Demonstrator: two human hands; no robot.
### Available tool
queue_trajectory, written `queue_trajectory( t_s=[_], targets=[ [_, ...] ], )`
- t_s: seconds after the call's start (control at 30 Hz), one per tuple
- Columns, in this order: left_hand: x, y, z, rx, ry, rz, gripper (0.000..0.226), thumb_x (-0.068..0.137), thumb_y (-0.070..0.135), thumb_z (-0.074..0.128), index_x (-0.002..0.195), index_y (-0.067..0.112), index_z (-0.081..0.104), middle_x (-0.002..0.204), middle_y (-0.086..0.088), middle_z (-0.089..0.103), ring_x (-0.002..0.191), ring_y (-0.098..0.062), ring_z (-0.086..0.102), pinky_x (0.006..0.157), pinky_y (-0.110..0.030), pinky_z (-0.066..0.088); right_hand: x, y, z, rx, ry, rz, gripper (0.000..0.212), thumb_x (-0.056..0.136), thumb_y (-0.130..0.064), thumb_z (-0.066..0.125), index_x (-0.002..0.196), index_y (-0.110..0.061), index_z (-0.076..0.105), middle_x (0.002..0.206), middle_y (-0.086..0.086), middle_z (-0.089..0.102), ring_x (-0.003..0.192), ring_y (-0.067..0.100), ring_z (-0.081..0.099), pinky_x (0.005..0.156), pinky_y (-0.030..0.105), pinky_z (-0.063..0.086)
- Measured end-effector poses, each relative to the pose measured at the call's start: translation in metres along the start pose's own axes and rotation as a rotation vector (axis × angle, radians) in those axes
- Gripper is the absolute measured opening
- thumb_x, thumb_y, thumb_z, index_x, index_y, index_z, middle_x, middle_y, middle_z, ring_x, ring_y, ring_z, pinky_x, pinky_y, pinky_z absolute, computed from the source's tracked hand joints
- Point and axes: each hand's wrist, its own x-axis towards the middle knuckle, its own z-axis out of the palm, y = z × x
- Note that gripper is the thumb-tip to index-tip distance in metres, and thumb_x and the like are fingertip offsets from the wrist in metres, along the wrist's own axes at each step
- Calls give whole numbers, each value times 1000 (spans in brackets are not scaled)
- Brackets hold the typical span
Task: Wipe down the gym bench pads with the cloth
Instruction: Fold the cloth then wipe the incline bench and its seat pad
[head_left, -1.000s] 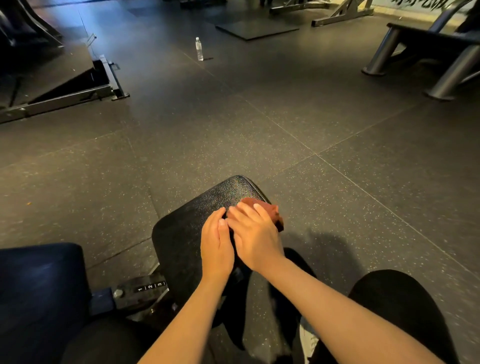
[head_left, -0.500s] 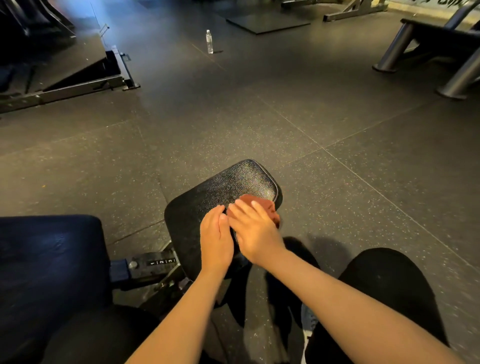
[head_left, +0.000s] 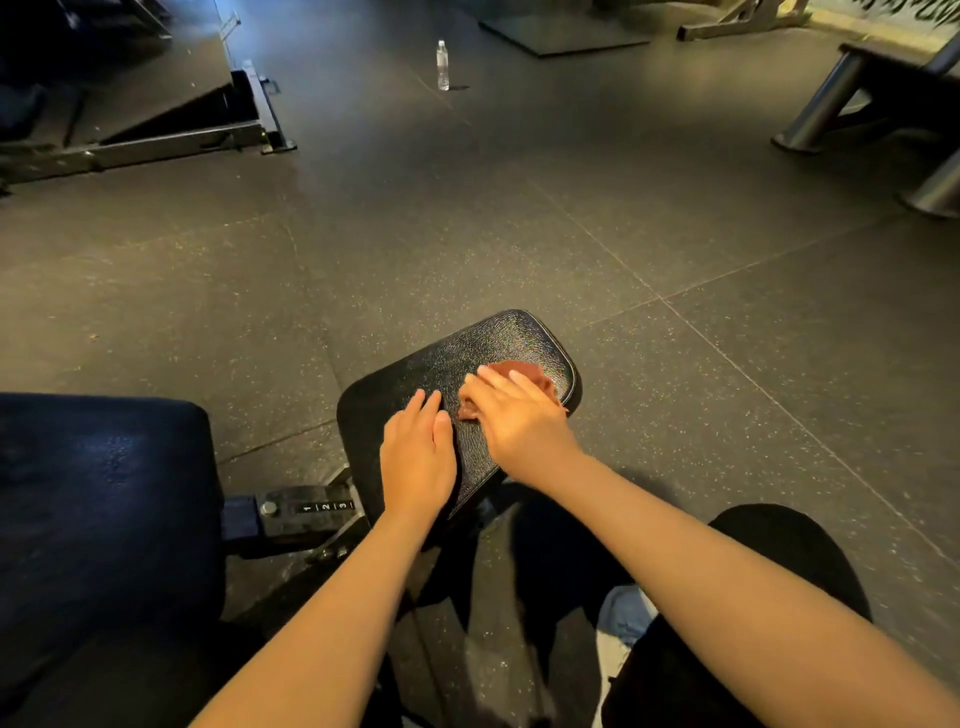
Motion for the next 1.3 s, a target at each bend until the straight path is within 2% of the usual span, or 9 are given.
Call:
queue_trajectory(
  t_s=[0.17, 0.27, 0.4, 0.57, 0.7, 0.83, 0.97, 1.2, 1.3],
  targets=[
    [4, -2, -6, 26, -17, -20, 44, 108, 35, 34, 148, 26, 50, 158, 4, 41, 140, -27, 37, 114, -44, 30, 35, 8, -5, -24, 33, 199, 37, 98, -10, 42, 132, -22, 53, 160, -1, 32, 153, 17, 12, 123, 35, 3],
    [14, -9, -8, -26, -8, -15, 47, 105, 39, 31, 143, 26, 55, 152, 4, 48, 135, -28, 44, 111, -45, 34, 39, -18, 10, -13, -90, 92, 40, 99, -11, 37, 136, -16, 51, 155, 4, 37, 152, 22, 14, 123, 37, 4],
    [27, -15, -13, -2, -22, -66, 43, 107, 36, 36, 147, 27, 51, 157, 4, 41, 139, -27, 35, 113, -44, 29, 48, -11, 16, -1, -183, -66, 38, 98, -12, 45, 133, -20, 55, 147, 1, 45, 146, 22, 26, 122, 40, 15],
    [23, -18, -13, -48, -49, -121, 44, 107, 38, 31, 149, 36, 45, 161, 14, 32, 141, -22, 28, 114, -44, 22, 59, -1, 17, -27, 62, 232, 24, 90, -8, 57, 110, -18, 65, 132, 7, 51, 135, 26, 31, 113, 39, 21],
    [21, -20, -13, -139, -44, -145, 43, 108, 36, 31, 148, 38, 46, 161, 19, 30, 139, -16, 26, 115, -42, 18, 48, -24, 48, 12, 36, 25, 27, 91, -17, 47, 105, -10, 69, 113, 14, 61, 125, 34, 52, 109, 54, 40],
    [20, -26, -12, -111, -42, -107, 44, 106, 36, 39, 150, 33, 45, 161, 16, 31, 142, -18, 27, 115, -42, 19, 49, -9, 39, -56, 80, -136, 37, 88, -25, 39, 106, -23, 71, 116, -1, 69, 126, 25, 58, 112, 41, 30],
    [7, -26, -2, -52, -53, -21, 52, 104, 35, 48, 153, 22, 41, 164, 0, 28, 149, -24, 22, 122, -42, 15, 30, 12, 22, -177, 247, 49, 29, 92, -23, 54, 117, -27, 68, 127, -6, 65, 132, 21, 52, 117, 44, 26],
    [-22, -16, -1, 57, -36, -34, 50, 104, 35, 44, 153, 31, 40, 165, 7, 24, 140, -22, 25, 116, -43, 16, -23, -32, 36, -260, 52, -97, 41, 95, -26, 46, 133, -18, 58, 144, 6, 53, 139, 29, 39, 112, 46, 30],
    [-30, -11, -1, 72, -62, -11, 51, 104, 38, 43, 154, 31, 37, 166, 6, 22, 141, -21, 23, 115, -44, 16, -30, -11, 31, -285, 111, -80, 43, 93, -27, 47, 134, -23, 58, 145, 2, 53, 139, 25, 41, 115, 46, 26]
  ],
)
